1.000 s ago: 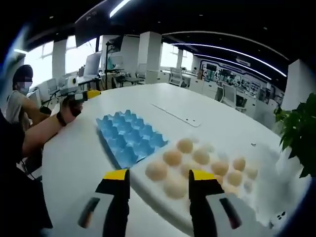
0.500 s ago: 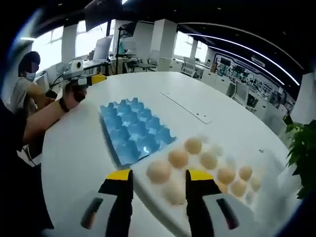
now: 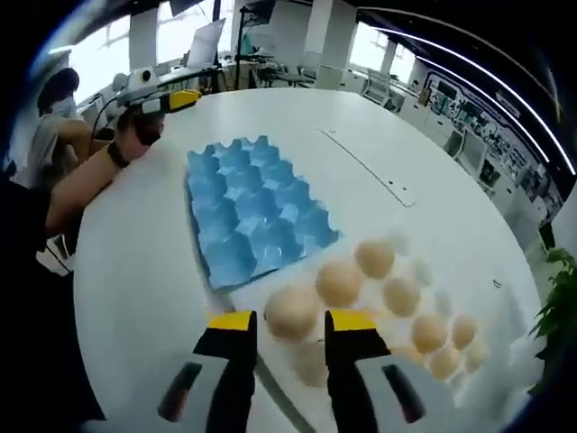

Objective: Pick up the eggs on the table and place them into the egg tray on the table

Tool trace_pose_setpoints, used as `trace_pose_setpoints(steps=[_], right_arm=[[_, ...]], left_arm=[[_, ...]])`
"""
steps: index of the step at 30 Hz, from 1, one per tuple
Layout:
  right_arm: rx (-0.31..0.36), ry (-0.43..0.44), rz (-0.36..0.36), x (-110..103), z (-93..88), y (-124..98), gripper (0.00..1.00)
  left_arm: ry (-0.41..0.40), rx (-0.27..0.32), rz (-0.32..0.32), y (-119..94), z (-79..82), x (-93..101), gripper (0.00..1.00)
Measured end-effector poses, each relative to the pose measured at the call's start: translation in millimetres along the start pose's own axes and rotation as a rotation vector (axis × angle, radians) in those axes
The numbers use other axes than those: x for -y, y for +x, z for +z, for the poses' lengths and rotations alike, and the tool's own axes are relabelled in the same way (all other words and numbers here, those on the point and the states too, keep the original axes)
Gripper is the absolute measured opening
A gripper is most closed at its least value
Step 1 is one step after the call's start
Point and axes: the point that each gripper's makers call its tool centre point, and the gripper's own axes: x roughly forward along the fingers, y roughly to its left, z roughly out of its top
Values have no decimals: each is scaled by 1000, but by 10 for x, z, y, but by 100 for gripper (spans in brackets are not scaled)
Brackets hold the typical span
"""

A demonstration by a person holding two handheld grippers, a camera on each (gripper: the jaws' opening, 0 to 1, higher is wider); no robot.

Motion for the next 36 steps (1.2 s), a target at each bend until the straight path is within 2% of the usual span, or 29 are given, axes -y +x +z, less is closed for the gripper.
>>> trace_pose_setpoints(steps=[7, 8, 15, 18, 24, 33, 36], right_arm=[[-65, -13, 27, 18, -54, 115, 26], [-78, -2, 50, -9, -66, 132, 25], [-149, 21, 80, -9, -108, 176, 26], [-205, 13, 106, -18, -136, 202, 26], [-382, 25, 155, -1, -170, 231, 26], [-537, 26, 195, 34, -187, 275, 27], [-562, 26, 207, 60, -187, 280, 27]], left_arm=[[23, 3, 9, -17, 16, 27, 1], [25, 3, 9, -13, 15, 24, 1], [14, 2, 0, 8, -2, 21, 1], [14, 8, 2, -6, 11, 27, 1], [46, 10, 8, -4, 26, 57, 1], [40, 4, 10, 3, 7, 78, 1], [45, 0, 12, 3, 2, 89, 1]])
